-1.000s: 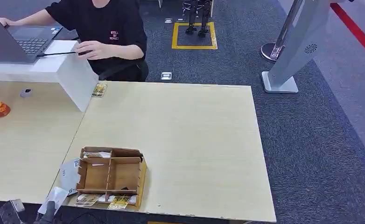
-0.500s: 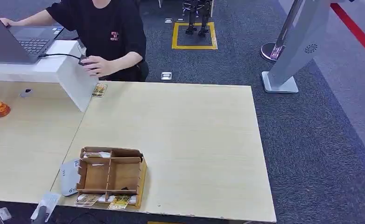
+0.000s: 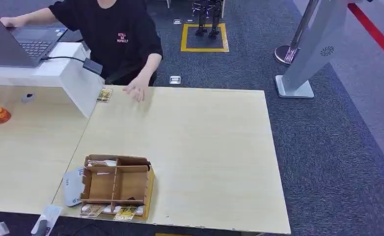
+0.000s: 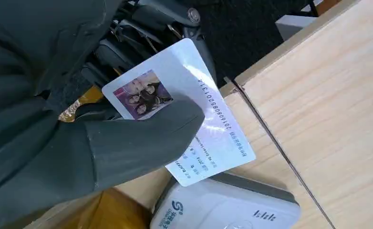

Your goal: Pass the card to the sensor for recognition and then transmit it.

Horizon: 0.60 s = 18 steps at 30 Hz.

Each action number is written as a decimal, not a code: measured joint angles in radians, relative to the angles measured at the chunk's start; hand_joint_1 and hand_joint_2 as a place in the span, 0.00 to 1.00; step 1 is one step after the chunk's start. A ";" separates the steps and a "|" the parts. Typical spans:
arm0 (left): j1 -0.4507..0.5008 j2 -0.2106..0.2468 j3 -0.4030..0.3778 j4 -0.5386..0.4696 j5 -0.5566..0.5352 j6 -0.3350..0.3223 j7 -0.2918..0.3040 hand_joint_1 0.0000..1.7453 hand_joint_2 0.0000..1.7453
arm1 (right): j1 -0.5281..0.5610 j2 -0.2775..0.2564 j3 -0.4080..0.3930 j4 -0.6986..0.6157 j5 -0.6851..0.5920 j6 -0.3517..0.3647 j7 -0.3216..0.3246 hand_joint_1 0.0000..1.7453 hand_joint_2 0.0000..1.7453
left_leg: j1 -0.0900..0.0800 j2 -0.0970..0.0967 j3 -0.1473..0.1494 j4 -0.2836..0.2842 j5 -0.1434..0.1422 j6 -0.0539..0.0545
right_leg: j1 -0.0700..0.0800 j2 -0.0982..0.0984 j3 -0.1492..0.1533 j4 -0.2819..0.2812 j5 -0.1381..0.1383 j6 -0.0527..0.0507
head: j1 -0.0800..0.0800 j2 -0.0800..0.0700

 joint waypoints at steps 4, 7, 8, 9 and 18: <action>-0.006 -0.003 0.004 0.000 -0.016 -0.011 0.002 1.00 1.00 | 0.000 0.000 0.002 0.000 0.001 0.003 0.000 0.00 0.00 | 0.000 0.000 0.000 0.000 0.000 0.000 | 0.000 0.000 0.000 0.000 0.000 0.000 | 0.000 0.000; -0.025 0.001 0.008 0.004 -0.027 -0.018 0.000 1.00 1.00 | 0.000 -0.003 0.005 0.002 0.004 0.004 -0.002 0.00 0.00 | 0.000 0.000 0.000 0.000 0.000 0.000 | 0.000 0.000 0.000 0.000 0.000 0.000 | 0.000 0.000; -0.034 0.005 0.008 0.009 -0.029 -0.019 -0.001 1.00 1.00 | -0.001 -0.004 0.007 0.002 0.006 0.004 -0.003 0.00 0.00 | 0.000 0.000 0.000 0.000 0.000 0.000 | 0.000 0.000 0.000 0.000 0.000 0.000 | 0.000 0.000; -0.045 0.008 0.010 0.015 -0.029 -0.019 -0.001 1.00 1.00 | -0.001 -0.005 0.009 0.003 0.007 0.006 -0.003 0.00 0.00 | 0.000 0.000 0.000 0.000 0.000 0.000 | 0.000 -0.001 0.000 0.000 0.000 0.000 | 0.000 0.000; -0.087 0.024 0.014 0.044 -0.036 -0.022 -0.013 1.00 1.00 | -0.001 -0.009 0.022 0.005 0.009 0.009 -0.003 0.00 0.00 | 0.000 0.000 0.000 0.000 0.000 0.000 | 0.000 -0.001 0.000 0.000 0.000 0.000 | 0.000 0.000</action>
